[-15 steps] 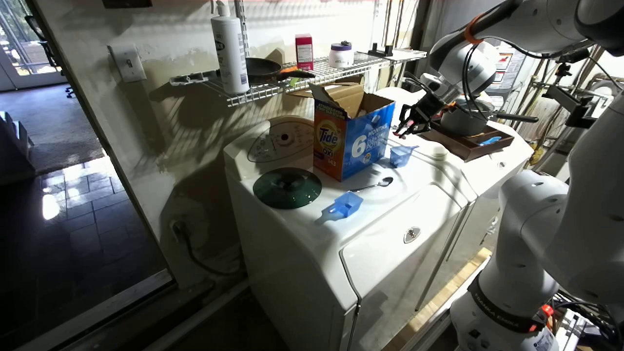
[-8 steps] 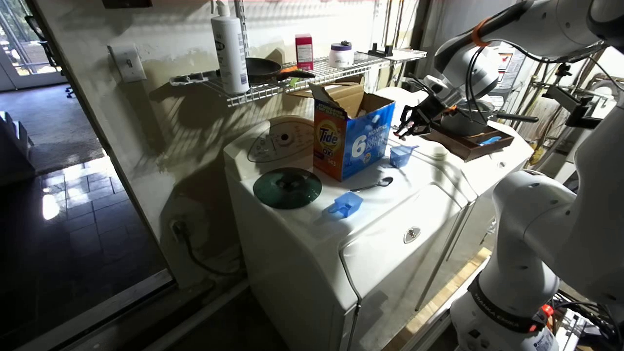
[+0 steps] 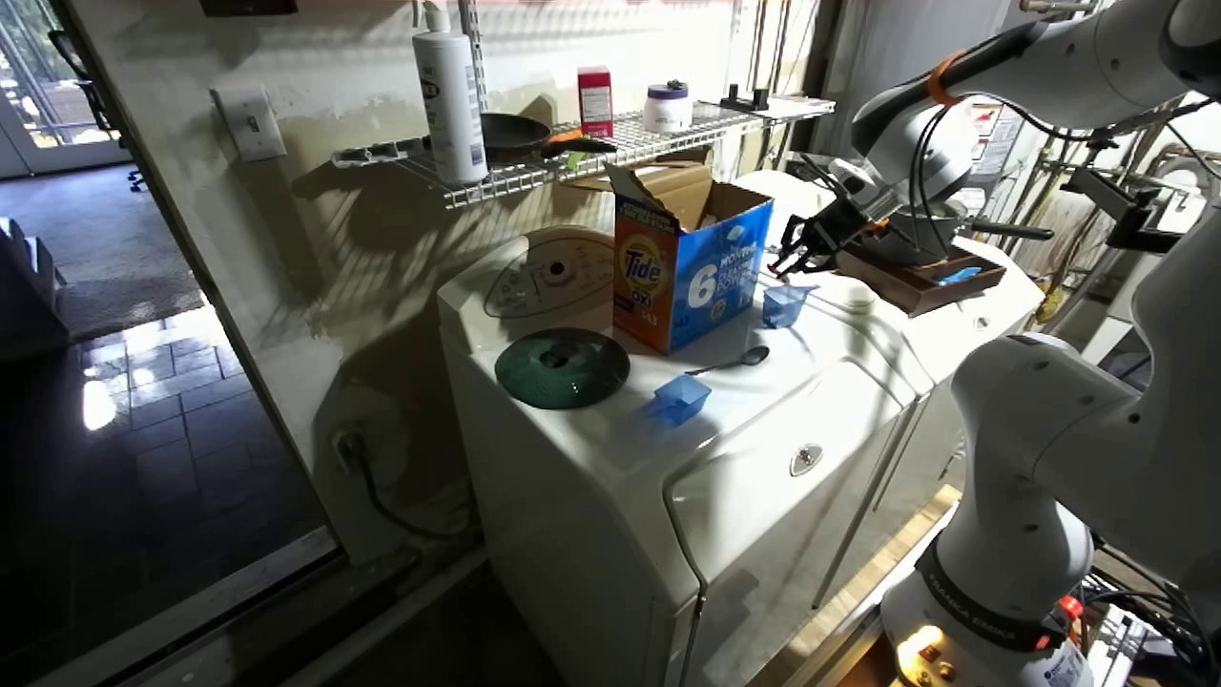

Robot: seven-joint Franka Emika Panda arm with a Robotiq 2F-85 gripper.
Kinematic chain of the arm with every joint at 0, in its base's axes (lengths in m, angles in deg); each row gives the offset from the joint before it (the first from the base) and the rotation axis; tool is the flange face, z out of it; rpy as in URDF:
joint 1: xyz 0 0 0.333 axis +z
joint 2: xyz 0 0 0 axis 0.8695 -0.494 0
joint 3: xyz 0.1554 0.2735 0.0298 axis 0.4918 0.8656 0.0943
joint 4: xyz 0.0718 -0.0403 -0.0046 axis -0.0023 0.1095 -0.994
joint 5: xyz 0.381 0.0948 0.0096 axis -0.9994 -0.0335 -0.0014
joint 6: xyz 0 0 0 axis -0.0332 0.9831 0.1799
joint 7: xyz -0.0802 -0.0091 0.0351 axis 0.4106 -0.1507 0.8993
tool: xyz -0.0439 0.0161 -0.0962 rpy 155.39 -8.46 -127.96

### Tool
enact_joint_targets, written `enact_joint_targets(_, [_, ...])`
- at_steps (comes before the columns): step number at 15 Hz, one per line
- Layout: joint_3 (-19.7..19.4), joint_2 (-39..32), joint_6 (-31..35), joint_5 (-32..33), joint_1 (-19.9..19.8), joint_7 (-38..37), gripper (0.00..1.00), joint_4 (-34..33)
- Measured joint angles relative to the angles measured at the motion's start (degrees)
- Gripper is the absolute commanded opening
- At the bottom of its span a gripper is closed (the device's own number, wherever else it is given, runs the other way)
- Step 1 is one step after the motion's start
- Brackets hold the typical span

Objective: Pour the contents of the orange spoon into the blue cup on the right

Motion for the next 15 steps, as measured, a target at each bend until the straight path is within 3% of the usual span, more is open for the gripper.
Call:
enact_joint_targets(2, [-1.99,1.46,0.26,1.06,2.24,0.0,0.05,-0.81])
enact_joint_targets(8, [1.33,11.33,2.93,15.84,1.12,-5.94,0.05,-2.08])
enact_joint_targets(15, [1.79,16.62,2.92,22.97,1.15,-10.94,0.05,-2.54])
